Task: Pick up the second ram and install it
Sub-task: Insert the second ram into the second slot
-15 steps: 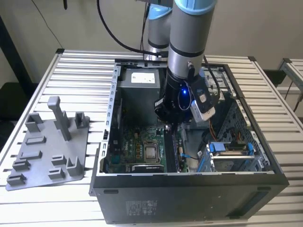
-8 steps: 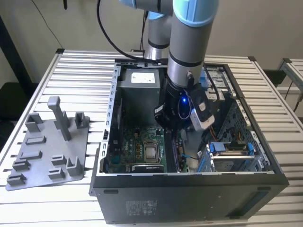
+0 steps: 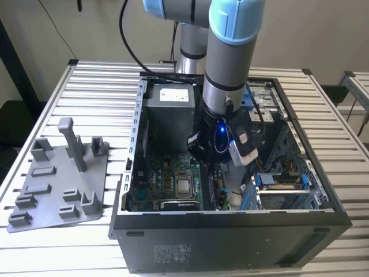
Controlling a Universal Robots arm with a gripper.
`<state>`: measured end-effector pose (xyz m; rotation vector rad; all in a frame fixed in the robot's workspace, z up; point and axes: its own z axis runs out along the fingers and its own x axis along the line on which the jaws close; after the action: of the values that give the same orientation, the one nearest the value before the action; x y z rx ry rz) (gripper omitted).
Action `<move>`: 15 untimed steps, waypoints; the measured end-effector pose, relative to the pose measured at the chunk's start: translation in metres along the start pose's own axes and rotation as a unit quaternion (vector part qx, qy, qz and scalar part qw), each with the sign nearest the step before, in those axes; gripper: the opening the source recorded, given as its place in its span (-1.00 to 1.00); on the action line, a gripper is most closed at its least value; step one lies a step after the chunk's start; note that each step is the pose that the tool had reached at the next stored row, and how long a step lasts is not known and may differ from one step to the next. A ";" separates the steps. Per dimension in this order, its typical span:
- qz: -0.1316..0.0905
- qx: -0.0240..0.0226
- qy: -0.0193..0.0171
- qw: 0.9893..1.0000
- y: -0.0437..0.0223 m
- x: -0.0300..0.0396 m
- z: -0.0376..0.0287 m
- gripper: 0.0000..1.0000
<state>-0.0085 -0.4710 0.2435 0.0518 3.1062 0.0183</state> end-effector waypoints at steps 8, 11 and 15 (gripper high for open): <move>0.006 0.004 0.000 1.000 0.0000 0.0008 0.0030 -0.72; 0.006 0.004 0.000 1.000 -0.0002 0.0027 0.0074 -0.72; 0.006 0.004 0.000 1.000 -0.0003 0.0047 0.0124 -0.72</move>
<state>-0.0128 -0.4710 0.2309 0.0698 3.1056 0.0060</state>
